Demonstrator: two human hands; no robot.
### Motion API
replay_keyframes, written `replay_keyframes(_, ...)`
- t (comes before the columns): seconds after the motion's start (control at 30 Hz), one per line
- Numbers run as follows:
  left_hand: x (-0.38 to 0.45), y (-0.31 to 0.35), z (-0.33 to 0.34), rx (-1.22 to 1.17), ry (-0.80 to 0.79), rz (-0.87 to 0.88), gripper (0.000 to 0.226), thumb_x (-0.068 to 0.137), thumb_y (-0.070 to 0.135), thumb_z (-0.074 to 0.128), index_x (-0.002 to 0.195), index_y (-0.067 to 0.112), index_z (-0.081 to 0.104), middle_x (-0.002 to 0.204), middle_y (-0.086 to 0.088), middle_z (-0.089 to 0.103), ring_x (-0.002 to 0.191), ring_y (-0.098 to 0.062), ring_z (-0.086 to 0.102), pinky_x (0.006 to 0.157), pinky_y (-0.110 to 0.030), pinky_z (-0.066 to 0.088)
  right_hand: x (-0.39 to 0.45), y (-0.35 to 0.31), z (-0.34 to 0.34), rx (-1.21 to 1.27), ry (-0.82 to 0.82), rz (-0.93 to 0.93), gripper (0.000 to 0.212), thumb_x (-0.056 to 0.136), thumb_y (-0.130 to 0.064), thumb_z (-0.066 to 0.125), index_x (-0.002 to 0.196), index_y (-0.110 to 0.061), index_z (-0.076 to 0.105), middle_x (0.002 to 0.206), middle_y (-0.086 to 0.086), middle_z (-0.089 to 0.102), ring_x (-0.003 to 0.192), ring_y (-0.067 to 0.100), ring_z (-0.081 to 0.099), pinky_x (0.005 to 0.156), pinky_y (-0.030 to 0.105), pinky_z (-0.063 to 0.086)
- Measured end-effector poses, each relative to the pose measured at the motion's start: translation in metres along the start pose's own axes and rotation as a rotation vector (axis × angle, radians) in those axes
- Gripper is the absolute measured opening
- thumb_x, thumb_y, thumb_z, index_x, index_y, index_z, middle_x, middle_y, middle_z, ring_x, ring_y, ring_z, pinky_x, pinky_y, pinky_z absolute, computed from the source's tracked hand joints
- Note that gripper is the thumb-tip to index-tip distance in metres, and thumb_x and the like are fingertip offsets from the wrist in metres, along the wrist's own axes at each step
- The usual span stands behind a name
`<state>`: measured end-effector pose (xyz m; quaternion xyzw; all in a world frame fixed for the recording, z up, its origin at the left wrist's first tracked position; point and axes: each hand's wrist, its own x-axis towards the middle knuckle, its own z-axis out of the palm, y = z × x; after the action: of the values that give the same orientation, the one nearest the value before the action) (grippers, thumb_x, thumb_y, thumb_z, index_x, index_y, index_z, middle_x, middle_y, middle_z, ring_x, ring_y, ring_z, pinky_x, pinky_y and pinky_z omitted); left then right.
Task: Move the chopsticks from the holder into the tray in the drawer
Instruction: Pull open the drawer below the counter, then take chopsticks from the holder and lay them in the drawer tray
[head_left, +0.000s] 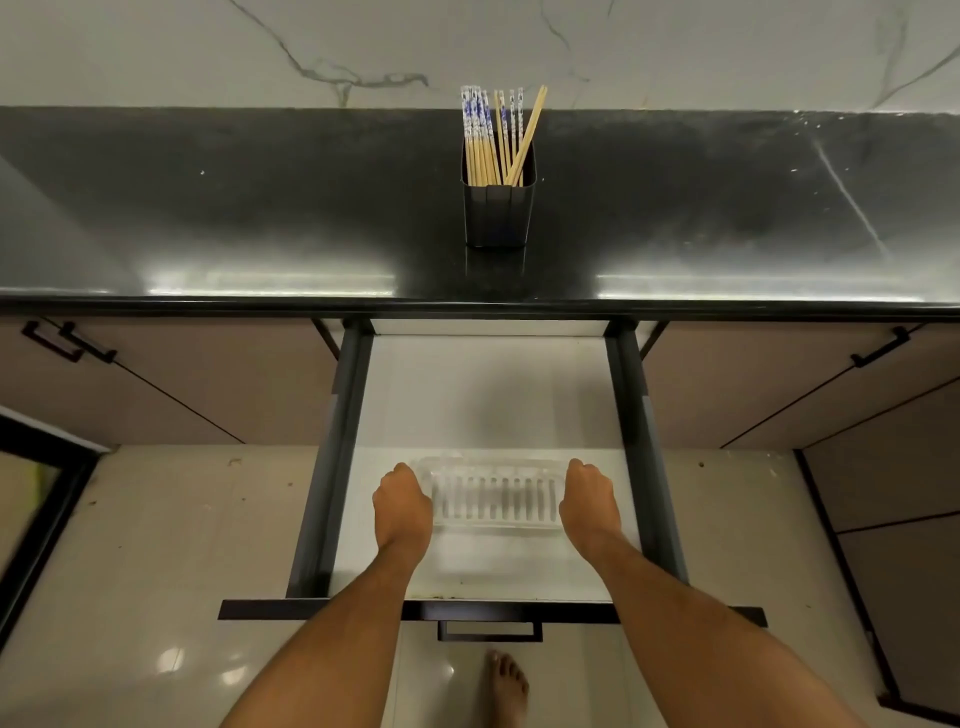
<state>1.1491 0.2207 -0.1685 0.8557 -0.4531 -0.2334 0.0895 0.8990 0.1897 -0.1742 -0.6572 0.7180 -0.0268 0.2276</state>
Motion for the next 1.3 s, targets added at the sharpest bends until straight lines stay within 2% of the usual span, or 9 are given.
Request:
replay_keyframes(0.17, -0.001, -0.001, 0.003, -0.011, 0.02, -0.01, 0.019, 0.096, 0.005, 0.064, 0.114, 0.003, 0.065, 0.11, -0.014, 0.072, 0.097, -0.026, 0.072, 0.082, -0.029, 0.059, 0.002, 0.0, 0.001, 0.022, 0.014, -0.006, 0.032, 0.097, -0.013, 0.065, 0.128, -0.009, 0.057, 0.121, 0.009, 0.065, 0.105, 0.021, 0.066, 0.095, 0.025, 0.055)
replay_keyframes(0.43, -0.003, 0.002, 0.001, -0.011, 0.041, -0.014, 0.016, 0.098, 0.007, 0.059, 0.112, 0.005, 0.065, 0.109, -0.012, 0.071, 0.096, -0.025, 0.071, 0.082, -0.03, 0.059, 0.003, -0.001, 0.0, 0.029, 0.012, 0.005, 0.03, 0.098, -0.01, 0.062, 0.128, -0.009, 0.057, 0.12, 0.009, 0.065, 0.102, 0.021, 0.066, 0.095, 0.026, 0.055)
replay_keyframes(0.63, -0.006, 0.018, -0.019, 0.069, 0.193, 0.153, 0.021, 0.102, 0.017, 0.051, 0.117, 0.008, 0.062, 0.112, -0.008, 0.067, 0.101, -0.021, 0.064, 0.088, -0.03, 0.055, 0.007, -0.011, -0.026, -0.029, 0.106, -0.072, 0.025, 0.102, -0.016, 0.053, 0.126, -0.01, 0.055, 0.121, 0.008, 0.062, 0.104, 0.018, 0.061, 0.093, 0.025, 0.052)
replay_keyframes(0.73, 0.0, 0.039, -0.039, 0.044, 0.262, 0.248, 0.024, 0.102, 0.022, 0.051, 0.119, 0.008, 0.061, 0.113, -0.008, 0.067, 0.103, -0.022, 0.064, 0.091, -0.032, 0.054, 0.017, -0.025, -0.052, -0.065, 0.194, -0.166, 0.019, 0.103, -0.018, 0.052, 0.119, -0.01, 0.056, 0.114, 0.007, 0.062, 0.095, 0.016, 0.057, 0.087, 0.023, 0.051)
replay_keyframes(0.83, 0.01, 0.07, -0.064, -0.004, 0.331, 0.332, 0.029, 0.103, 0.025, 0.05, 0.122, 0.007, 0.062, 0.115, -0.009, 0.068, 0.105, -0.023, 0.064, 0.093, -0.034, 0.053, 0.033, -0.045, -0.085, -0.092, 0.286, -0.263, 0.024, 0.104, -0.024, 0.051, 0.122, -0.01, 0.057, 0.113, 0.006, 0.062, 0.096, 0.015, 0.058, 0.088, 0.024, 0.051)
replay_keyframes(1.03, 0.048, 0.138, -0.121, -0.078, 0.448, 0.523, 0.037, 0.104, 0.029, 0.048, 0.132, 0.007, 0.058, 0.125, -0.011, 0.066, 0.117, -0.025, 0.062, 0.104, -0.036, 0.051, 0.076, -0.105, -0.155, -0.066, 0.423, -0.359, 0.041, 0.103, -0.029, 0.053, 0.138, -0.007, 0.052, 0.128, 0.01, 0.06, 0.116, 0.023, 0.058, 0.099, 0.031, 0.05)
replay_keyframes(1.13, 0.072, 0.172, -0.15, -0.066, 0.519, 0.596, 0.035, 0.104, 0.03, 0.048, 0.129, 0.008, 0.06, 0.119, -0.009, 0.068, 0.111, -0.023, 0.064, 0.099, -0.035, 0.053, 0.102, -0.138, -0.187, -0.036, 0.469, -0.393, 0.044, 0.103, -0.03, 0.054, 0.14, -0.008, 0.049, 0.131, 0.009, 0.057, 0.119, 0.022, 0.055, 0.101, 0.031, 0.048)
replay_keyframes(1.3, 0.115, 0.224, -0.188, -0.105, 0.545, 0.642, 0.025, 0.102, 0.028, 0.05, 0.119, 0.013, 0.062, 0.111, -0.004, 0.068, 0.103, -0.017, 0.064, 0.092, -0.031, 0.052, 0.147, -0.186, -0.236, -0.008, 0.552, -0.447, 0.029, 0.1, -0.022, 0.06, 0.126, -0.009, 0.059, 0.118, 0.008, 0.062, 0.107, 0.019, 0.059, 0.096, 0.03, 0.051)
